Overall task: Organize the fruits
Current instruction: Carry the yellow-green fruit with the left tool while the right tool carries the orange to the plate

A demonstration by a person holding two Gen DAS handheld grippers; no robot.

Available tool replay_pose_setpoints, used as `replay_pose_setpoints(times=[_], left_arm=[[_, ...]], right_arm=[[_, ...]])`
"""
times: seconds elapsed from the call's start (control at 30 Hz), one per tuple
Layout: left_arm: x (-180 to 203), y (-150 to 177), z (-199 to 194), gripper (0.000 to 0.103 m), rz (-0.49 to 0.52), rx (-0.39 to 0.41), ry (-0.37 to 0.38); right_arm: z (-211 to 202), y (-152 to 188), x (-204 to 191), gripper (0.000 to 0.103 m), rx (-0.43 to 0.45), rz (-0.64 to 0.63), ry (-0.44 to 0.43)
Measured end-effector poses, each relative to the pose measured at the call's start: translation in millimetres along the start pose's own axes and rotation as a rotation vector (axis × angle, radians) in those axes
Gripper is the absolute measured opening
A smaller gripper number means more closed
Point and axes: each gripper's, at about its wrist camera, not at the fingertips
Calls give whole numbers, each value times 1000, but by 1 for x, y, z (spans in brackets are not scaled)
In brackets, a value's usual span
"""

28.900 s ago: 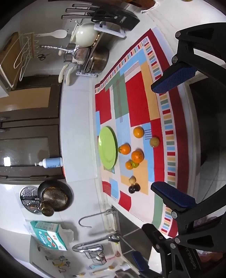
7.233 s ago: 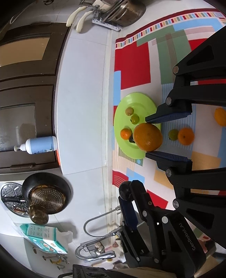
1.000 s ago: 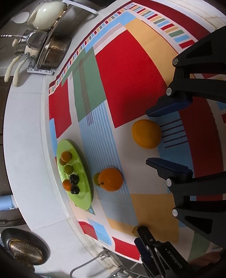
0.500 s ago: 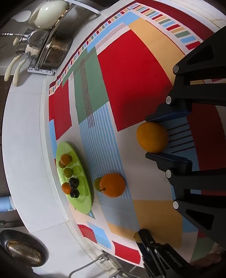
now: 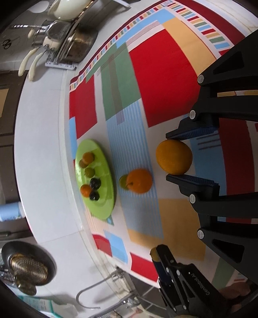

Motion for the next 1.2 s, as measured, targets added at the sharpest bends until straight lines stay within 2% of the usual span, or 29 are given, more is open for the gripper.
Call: replay_pose_setpoints(times=[0.47,1.2], left_arm=[[1,-18,-42,26,-12,94,-6],[9,-65,-66,26,16,238,0]], right_arm=[[-27,-27,-18,35,48,-76,-95],[-47,-76,-26,35,137,-186,-135]])
Point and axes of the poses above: each gripper's, at about its wrist camera, not at the fingertips, and z roughly the way its jaws point, x to its right, y to its underside, and after that the axes turned 12 degrees about -y, right-handed
